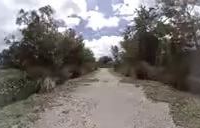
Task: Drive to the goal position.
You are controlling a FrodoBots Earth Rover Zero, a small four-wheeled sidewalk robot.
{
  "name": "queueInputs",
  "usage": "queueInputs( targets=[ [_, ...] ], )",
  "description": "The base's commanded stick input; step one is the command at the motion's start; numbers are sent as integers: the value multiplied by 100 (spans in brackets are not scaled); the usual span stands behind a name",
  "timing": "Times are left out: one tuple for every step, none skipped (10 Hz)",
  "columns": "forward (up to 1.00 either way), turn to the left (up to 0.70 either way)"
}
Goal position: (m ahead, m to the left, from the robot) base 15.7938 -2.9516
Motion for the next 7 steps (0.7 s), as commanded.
queueInputs(
  targets=[
    [100, 0],
    [100, 0],
    [100, 0],
    [100, 0],
    [100, 0],
    [100, 0],
    [100, 0]
  ],
)
